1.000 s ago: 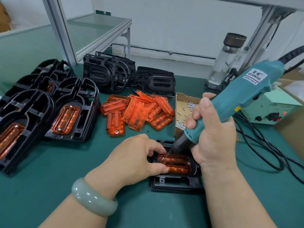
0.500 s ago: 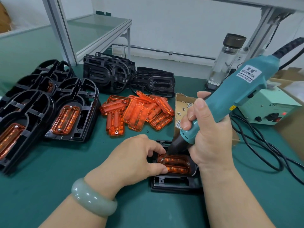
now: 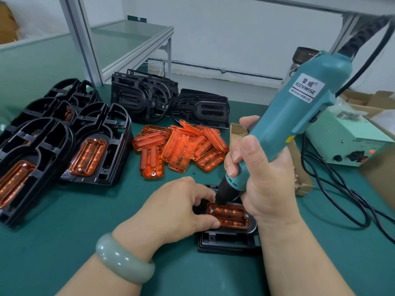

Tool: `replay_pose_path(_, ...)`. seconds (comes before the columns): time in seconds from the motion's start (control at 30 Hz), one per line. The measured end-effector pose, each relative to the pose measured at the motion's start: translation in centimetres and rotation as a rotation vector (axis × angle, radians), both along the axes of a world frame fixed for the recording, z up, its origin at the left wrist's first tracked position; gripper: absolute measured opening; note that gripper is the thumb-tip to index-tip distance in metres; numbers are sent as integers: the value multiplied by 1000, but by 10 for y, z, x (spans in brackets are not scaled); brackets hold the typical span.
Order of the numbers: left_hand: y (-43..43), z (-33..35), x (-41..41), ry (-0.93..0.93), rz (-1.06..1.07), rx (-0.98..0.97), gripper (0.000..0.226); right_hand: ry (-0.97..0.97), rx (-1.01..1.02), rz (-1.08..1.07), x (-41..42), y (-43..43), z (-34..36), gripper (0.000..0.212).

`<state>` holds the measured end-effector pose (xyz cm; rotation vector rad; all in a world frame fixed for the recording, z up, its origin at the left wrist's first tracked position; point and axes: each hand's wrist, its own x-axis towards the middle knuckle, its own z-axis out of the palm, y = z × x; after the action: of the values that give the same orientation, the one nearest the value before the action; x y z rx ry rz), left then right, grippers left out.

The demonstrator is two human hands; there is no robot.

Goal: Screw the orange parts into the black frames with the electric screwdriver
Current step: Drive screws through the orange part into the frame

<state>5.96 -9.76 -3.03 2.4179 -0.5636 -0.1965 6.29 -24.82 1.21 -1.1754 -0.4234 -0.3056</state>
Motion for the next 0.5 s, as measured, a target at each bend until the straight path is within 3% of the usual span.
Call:
replay_pose_path(0.2, -2, 1, 2, 2, 3, 18, 32, -4, -7, 82, 3, 4, 1, 50)
replay_pose_path(0.5, -4, 8, 0, 36, -10, 43, 25, -49, -52, 152, 3, 7, 3, 35)
